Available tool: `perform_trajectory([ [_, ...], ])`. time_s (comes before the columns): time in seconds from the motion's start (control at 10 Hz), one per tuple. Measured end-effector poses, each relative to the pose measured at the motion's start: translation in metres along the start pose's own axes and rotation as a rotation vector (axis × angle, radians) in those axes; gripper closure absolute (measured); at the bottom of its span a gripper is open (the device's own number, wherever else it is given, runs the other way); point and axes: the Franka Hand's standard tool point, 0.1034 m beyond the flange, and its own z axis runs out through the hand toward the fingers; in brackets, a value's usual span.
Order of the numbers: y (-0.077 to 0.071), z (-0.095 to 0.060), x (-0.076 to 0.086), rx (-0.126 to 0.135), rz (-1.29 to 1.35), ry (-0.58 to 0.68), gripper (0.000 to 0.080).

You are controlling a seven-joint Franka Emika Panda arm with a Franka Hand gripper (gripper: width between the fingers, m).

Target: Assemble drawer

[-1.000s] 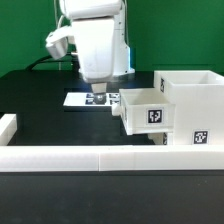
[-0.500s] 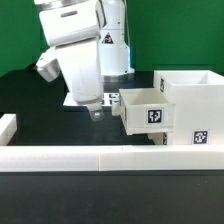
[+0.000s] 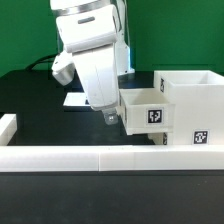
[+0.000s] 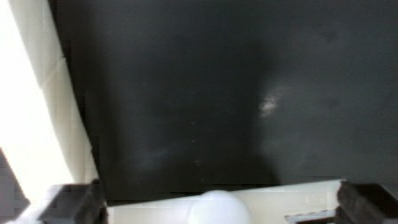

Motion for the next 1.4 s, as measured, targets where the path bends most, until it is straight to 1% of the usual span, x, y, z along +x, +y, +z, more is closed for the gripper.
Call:
perform_trajectory([
  [0.2,-0.001,0.002,0.002,0.002,-0.003,0.004,0.0151],
  [0.5,-0.002,0.005,0.015,0.008,-0.014,0.013,0.0151],
  [0.7,-0.001,0.007,0.029,0.01,-0.021,0.02,0.0151],
  [1.1,0.0,0.015,0.059,0.023,0.003,0.028,0.0151],
  [1.4,0.0,0.017,0.066,0.027,0.012,0.027,0.0151],
])
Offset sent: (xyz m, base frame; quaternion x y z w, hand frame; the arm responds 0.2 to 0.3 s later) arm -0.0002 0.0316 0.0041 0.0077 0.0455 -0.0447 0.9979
